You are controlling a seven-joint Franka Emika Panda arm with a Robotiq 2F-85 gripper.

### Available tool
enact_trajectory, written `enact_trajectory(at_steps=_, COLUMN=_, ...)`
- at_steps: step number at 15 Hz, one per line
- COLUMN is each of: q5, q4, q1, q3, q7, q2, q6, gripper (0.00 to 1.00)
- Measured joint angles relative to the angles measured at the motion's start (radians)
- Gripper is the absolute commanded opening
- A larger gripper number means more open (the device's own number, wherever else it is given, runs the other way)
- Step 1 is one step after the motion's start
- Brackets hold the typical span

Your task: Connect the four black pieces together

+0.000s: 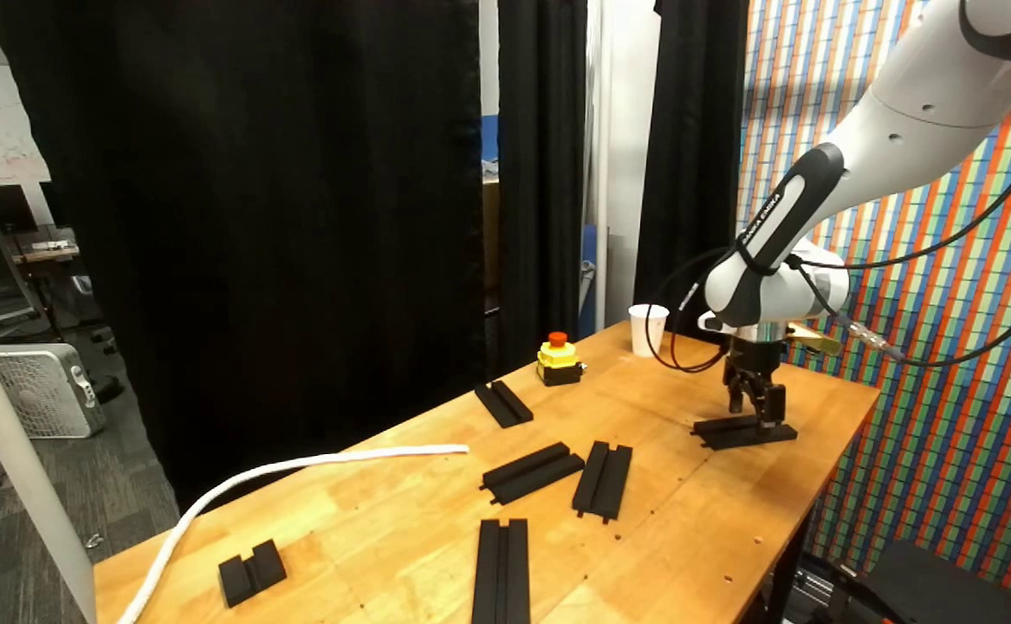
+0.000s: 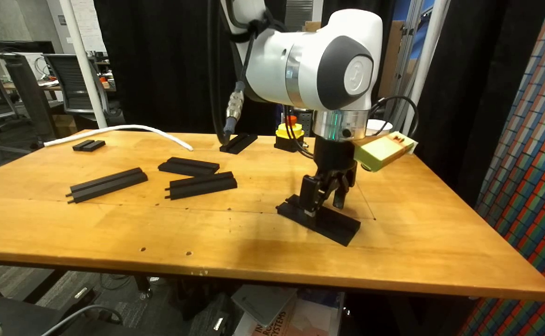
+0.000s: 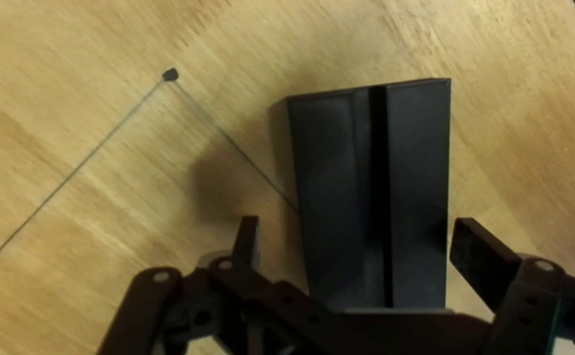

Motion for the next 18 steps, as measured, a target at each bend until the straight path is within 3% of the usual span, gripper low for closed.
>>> enact_trajectory(at_steps=9, q5=0.011, q4=0.021, q1=0.000, q3=0.000, q7=0.022, q2=0.021, q6=-0.056, gripper=1.00)
enact_trajectory(at_steps=10, q5=0.019, q4=0.023, q1=-0.001, q3=0.000, q7=0.022, q2=0.023, q6=-0.056, gripper=0.75)
enact_trajectory(at_steps=11, q5=0.029, q4=0.025, q1=-0.002, q3=0.000, q7=0.021, q2=0.026, q6=-0.056, gripper=0.74)
enact_trajectory(at_steps=14, q5=0.064, q4=0.042, q1=-0.008, q3=0.001, q7=0.016, q2=0.037, q6=-0.051, gripper=0.52)
enact_trajectory(at_steps=18, q5=0.094, q4=0.064, q1=-0.016, q3=0.002, q7=0.008, q2=0.041, q6=-0.048, gripper=0.48)
